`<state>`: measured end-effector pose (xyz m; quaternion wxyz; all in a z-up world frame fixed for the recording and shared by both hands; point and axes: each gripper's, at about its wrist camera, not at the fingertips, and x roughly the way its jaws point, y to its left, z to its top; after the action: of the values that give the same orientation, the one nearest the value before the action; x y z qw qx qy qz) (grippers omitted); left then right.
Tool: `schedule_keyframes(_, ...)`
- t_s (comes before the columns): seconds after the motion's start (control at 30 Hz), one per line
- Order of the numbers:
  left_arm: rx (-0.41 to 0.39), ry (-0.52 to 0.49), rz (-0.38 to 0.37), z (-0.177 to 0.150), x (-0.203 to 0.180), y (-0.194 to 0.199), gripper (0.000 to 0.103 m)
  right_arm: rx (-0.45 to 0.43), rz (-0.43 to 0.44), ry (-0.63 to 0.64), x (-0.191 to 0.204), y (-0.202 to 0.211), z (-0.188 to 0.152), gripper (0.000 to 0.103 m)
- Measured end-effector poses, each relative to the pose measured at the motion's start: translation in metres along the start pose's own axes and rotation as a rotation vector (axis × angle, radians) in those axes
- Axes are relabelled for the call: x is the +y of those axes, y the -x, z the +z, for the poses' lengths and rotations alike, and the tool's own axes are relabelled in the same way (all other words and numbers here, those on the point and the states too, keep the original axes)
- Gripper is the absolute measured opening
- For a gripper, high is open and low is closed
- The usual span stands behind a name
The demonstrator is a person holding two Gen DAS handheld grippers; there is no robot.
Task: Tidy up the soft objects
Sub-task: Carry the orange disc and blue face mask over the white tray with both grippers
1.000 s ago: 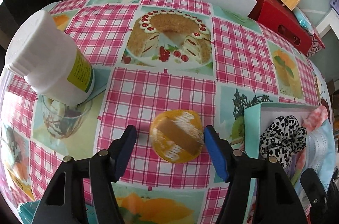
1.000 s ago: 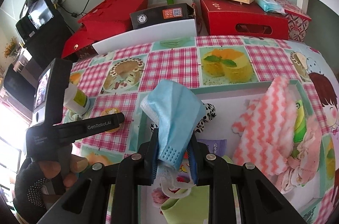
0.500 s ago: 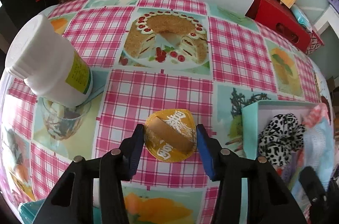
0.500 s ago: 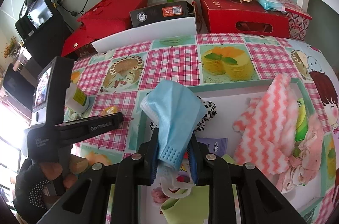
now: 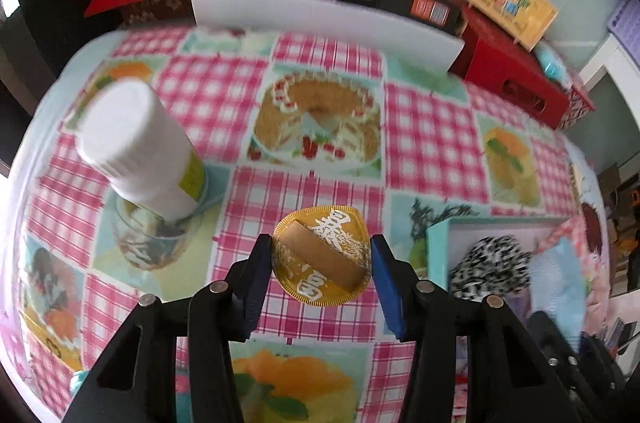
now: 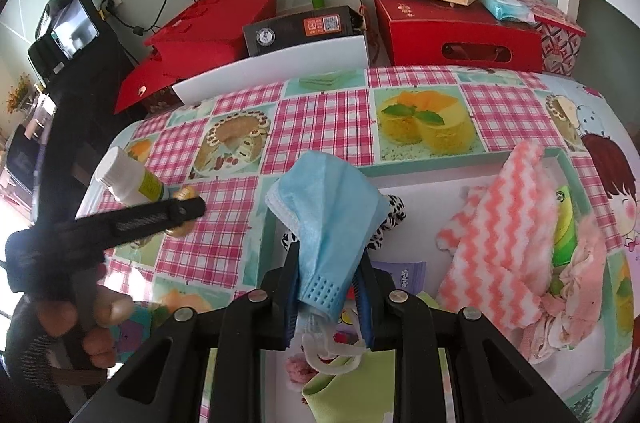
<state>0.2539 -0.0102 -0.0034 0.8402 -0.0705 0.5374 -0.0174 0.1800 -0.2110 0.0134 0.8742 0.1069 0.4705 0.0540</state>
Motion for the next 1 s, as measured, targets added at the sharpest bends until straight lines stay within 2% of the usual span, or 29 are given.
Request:
schedule_keyframes(0.43,-0.205,-0.030,-0.036,0.003,-0.009,0.088,0.050,-0.126,-0.025,-0.011,-0.003,0.042,0.007,0.026)
schedule_keyframes(0.6,-0.255,-0.062,-0.051,-0.002,-0.021,0.111,0.050,-0.179,-0.103,-0.014,-0.013,0.063,0.010,0.026)
schedule_keyframes(0.77,-0.269,-0.105,-0.077,-0.007,-0.035,0.119,0.050,-0.202,-0.156,-0.041,-0.030,0.076,0.013,0.026)
schedule_keyframes(1.0,-0.235,-0.179,-0.111,-0.016,-0.064,0.111,0.050,-0.223,-0.231,-0.133,-0.070,0.091,0.014,0.026)
